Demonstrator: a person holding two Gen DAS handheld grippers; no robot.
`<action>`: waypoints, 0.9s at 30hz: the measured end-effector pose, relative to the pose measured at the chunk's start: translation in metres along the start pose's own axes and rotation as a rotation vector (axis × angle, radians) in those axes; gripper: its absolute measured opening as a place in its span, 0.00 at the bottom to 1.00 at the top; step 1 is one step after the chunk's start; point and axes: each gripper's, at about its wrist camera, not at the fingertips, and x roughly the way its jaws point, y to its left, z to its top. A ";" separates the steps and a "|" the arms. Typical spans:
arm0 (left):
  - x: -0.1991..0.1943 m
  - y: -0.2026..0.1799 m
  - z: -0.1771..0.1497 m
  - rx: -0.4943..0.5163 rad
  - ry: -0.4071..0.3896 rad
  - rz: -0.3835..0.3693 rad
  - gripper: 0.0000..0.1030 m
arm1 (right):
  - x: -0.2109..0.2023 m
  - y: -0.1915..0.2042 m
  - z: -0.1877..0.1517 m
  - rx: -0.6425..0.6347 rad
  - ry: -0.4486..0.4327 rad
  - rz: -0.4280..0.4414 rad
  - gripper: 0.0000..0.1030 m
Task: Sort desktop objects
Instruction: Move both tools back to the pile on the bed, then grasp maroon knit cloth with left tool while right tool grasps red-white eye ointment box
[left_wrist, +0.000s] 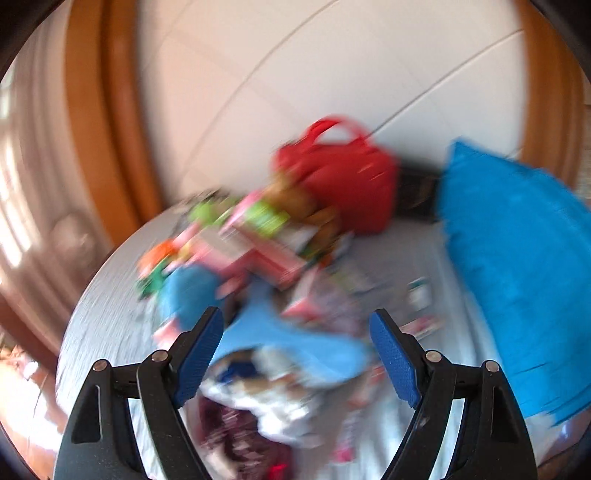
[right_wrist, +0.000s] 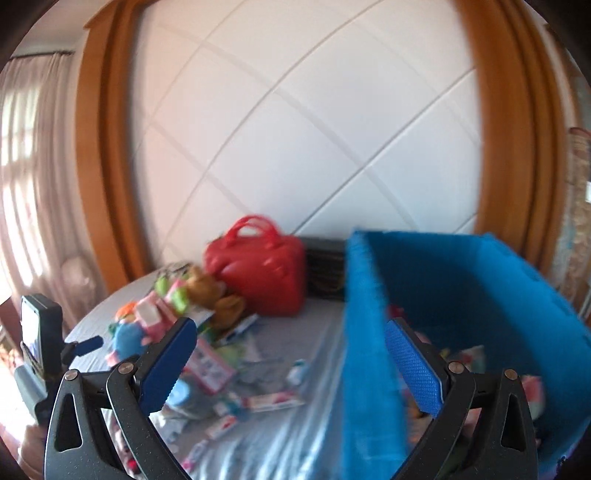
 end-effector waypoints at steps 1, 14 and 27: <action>0.006 0.011 -0.007 -0.009 0.018 0.017 0.79 | 0.016 0.012 -0.005 -0.009 0.032 0.015 1.00; 0.105 0.093 -0.145 -0.205 0.390 0.121 0.79 | 0.177 0.057 -0.136 -0.011 0.529 0.080 1.00; 0.141 0.086 -0.162 -0.277 0.416 0.031 0.35 | 0.233 0.079 -0.214 -0.066 0.749 0.110 1.00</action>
